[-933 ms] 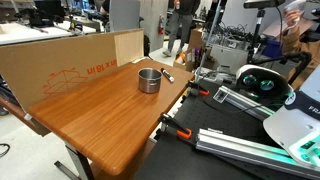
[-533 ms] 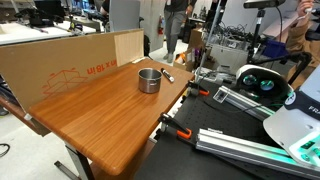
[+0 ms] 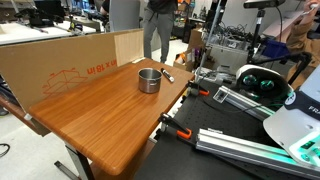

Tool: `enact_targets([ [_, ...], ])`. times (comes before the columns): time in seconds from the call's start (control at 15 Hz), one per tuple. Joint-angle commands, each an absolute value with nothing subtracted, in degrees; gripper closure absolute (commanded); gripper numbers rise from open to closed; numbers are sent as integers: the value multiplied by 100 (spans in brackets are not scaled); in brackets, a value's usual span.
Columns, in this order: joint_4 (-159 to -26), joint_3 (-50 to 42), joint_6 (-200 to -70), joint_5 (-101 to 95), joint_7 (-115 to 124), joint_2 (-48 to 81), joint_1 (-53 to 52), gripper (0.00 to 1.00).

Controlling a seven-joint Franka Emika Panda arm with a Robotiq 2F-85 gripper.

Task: Put the marker in the pot

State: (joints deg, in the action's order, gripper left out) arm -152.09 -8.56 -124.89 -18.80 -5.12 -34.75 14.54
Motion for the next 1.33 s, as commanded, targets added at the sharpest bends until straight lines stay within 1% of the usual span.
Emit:
enact_targets([
  [0.0,-15197,-891,-12463,-1901,-493,-3481,1412,0],
  [0.33,-15054,-801,-12519,-1867,-71,-2903,1438,0],
  [0.53,-14960,-860,-12899,-1701,279,-2374,1412,0],
  [1.0,-14662,-760,-14504,-1756,1751,-928,1526,0],
  [1.27,-14233,-878,-14659,-1632,2397,54,1433,0],
])
